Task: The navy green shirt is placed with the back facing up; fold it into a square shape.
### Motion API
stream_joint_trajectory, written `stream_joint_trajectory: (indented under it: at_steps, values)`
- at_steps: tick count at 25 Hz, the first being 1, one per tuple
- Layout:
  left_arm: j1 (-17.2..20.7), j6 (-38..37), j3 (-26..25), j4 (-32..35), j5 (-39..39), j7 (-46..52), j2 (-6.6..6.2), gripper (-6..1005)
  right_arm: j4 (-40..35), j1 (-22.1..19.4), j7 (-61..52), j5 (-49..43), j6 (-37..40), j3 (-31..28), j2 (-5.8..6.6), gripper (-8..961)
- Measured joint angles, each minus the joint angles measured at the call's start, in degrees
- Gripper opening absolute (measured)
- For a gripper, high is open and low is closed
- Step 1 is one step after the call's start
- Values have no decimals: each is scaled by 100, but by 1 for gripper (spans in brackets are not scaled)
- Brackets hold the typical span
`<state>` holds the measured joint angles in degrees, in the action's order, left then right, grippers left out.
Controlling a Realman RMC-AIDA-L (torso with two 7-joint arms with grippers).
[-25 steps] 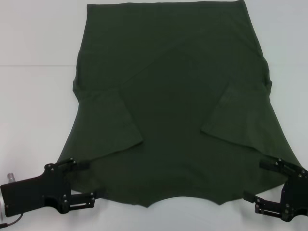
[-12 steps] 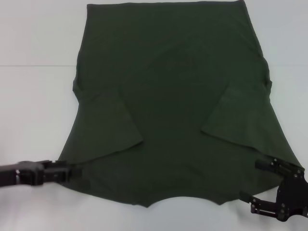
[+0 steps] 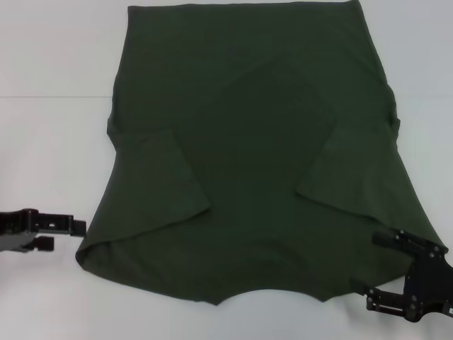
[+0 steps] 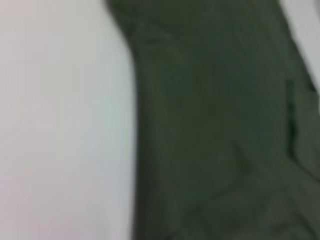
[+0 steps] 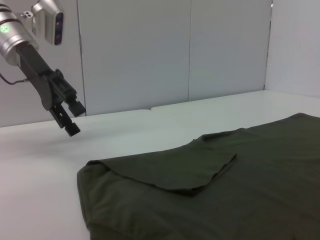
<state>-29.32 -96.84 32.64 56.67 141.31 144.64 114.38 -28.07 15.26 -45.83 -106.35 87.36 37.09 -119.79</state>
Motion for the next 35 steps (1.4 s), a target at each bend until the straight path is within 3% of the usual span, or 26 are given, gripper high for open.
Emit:
stream_joint_trajectory:
  at_steps: [2, 9, 27, 35]
  values:
    - [-134, 90, 305, 292, 533, 473, 119, 876, 3, 3, -12, -7, -1, 0, -1, 946]
    - [-372, 302, 550, 350, 987, 723, 269, 876, 70, 49, -13, -109, -45, 0, -6, 946]
    - [-523, 1069, 728, -554, 1006, 638, 272, 875, 71, 56, -13, -141, -34, -1, -9, 945]
    - [-542, 1161, 750, -630, 986, 620, 268, 871, 75, 62, -13, -141, -10, -1, -9, 946]
